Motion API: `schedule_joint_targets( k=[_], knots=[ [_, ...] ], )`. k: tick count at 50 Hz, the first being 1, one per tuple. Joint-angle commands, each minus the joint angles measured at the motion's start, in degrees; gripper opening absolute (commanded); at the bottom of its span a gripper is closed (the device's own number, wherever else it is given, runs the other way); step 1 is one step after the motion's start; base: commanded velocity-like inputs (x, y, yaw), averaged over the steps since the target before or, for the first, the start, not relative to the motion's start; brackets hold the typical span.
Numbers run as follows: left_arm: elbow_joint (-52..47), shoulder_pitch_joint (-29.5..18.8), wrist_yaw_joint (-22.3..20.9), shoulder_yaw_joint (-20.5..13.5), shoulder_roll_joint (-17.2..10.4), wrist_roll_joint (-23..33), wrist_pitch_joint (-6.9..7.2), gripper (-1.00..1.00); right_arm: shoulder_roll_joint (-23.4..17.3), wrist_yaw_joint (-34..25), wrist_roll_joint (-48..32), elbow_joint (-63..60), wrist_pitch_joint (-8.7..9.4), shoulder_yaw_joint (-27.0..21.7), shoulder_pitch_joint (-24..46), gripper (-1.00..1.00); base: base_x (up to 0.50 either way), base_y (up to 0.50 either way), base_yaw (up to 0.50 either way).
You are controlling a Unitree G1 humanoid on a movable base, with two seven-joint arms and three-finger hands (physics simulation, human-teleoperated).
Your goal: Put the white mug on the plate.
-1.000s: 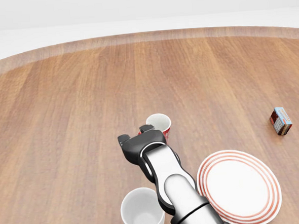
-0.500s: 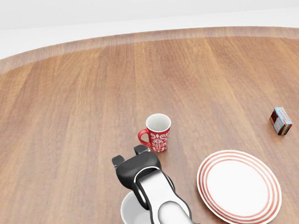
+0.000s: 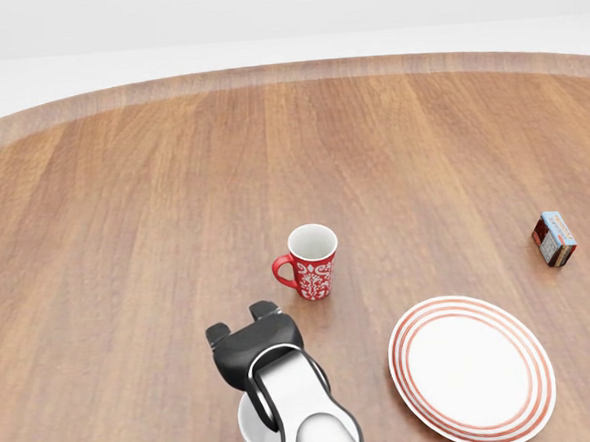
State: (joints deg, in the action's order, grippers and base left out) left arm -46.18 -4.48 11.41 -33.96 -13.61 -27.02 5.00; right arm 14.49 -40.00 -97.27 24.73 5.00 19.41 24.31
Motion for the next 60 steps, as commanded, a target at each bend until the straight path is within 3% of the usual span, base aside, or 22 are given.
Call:
schedule_joint_targets(
  k=[1,13,20,44,45,47,60],
  knots=[
    [0.0,0.1,-0.1,0.1,0.1,0.1,0.0,1.0,-0.2,0.0,0.6,5.1,0.0,-1.0,2.3,1.0,0.0,0.0,0.0],
    [0.1,-0.1,0.0,0.3,0.1,0.1,0.0,1.0,-0.6,0.0,1.7,12.3,0.0,-1.4,4.1,1.0,0.0,0.0,0.0],
    [0.1,-0.3,0.1,0.2,0.0,-0.5,0.0,1.0,0.3,0.0,4.5,23.8,0.0,-3.6,11.0,1.0,0.0,0.0,0.0],
    [-0.2,0.0,0.3,0.3,0.1,-0.4,0.0,1.0,-0.1,0.0,6.6,27.6,0.0,-3.1,12.5,1.0,0.0,0.0,0.0],
    [-0.2,0.0,0.3,0.3,0.1,-0.4,0.0,1.0,-0.1,0.0,6.8,27.7,0.0,-3.2,12.7,0.87,0.0,0.0,0.0],
    [-0.2,0.1,0.2,0.5,0.3,-0.1,0.0,1.0,-0.1,0.0,7.0,28.2,0.0,-3.2,13.0,-1.0,0.0,0.0,0.0],
    [0.3,0.6,-0.5,1.0,1.0,0.9,0.0,1.0,0.0,0.0,4.6,25.1,0.0,-2.2,10.5,-1.0,0.0,0.0,0.0]
  ],
)
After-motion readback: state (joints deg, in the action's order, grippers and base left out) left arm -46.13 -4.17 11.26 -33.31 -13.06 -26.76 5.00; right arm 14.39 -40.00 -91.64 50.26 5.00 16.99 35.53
